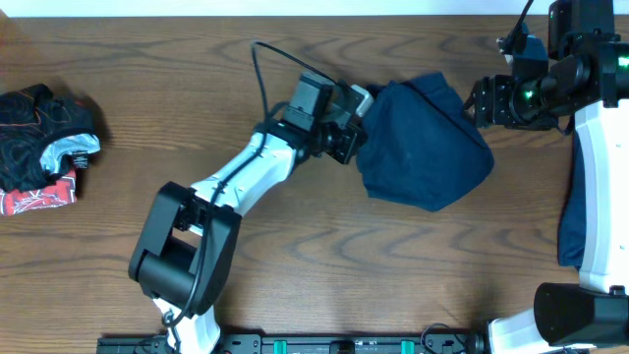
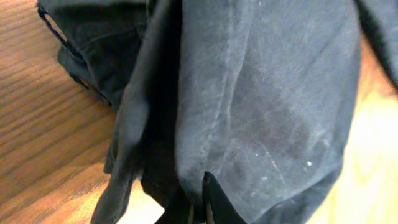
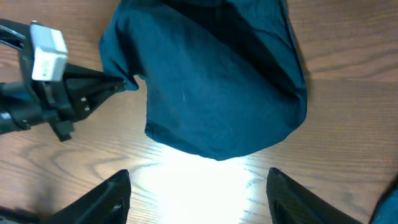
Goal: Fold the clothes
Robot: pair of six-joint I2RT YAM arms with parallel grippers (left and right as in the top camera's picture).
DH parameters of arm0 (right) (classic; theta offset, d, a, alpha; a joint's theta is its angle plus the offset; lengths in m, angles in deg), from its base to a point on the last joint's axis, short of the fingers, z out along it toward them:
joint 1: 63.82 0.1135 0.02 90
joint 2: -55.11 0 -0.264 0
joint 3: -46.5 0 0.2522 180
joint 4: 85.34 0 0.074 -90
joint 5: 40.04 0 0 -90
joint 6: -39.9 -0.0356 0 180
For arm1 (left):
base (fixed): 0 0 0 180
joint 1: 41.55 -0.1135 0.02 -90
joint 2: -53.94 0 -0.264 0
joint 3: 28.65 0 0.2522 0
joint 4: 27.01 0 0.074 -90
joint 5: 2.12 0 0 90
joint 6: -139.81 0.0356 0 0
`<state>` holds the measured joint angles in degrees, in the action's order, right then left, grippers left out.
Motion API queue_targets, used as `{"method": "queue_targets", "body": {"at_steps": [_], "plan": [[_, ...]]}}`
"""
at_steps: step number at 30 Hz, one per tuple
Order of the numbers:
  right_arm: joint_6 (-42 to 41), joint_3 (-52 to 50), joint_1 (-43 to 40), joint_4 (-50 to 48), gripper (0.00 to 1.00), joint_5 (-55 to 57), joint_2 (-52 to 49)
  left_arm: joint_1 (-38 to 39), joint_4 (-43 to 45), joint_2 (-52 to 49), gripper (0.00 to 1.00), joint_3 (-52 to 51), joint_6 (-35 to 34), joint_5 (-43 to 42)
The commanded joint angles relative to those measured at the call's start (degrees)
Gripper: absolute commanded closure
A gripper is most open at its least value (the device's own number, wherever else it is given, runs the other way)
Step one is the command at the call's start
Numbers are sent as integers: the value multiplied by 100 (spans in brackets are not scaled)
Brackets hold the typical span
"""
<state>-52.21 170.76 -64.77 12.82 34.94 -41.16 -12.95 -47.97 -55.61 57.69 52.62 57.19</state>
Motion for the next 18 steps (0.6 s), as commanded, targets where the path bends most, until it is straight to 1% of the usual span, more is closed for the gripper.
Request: {"method": "queue_targets", "body": {"at_steps": [1, 5, 9, 12, 18], "plan": [[50, 7, -15, -2, 33, -50, -9, 26, -140, 310, 94, 186, -9, 857], [48, 7, -15, -55, 32, -50, -9, -11, -721, 839, 94, 450, 85, 1327], [46, 7, -17, -153, 32, -48, -9, -28, -1362, 1508, 94, 732, 258, 1567], [46, 7, -17, -225, 32, -48, -9, -28, -1569, 1976, 94, 756, 267, 1834], [0, 7, -17, -409, 32, -46, -9, -28, -1884, 2664, 94, 761, 315, 1825]]}}
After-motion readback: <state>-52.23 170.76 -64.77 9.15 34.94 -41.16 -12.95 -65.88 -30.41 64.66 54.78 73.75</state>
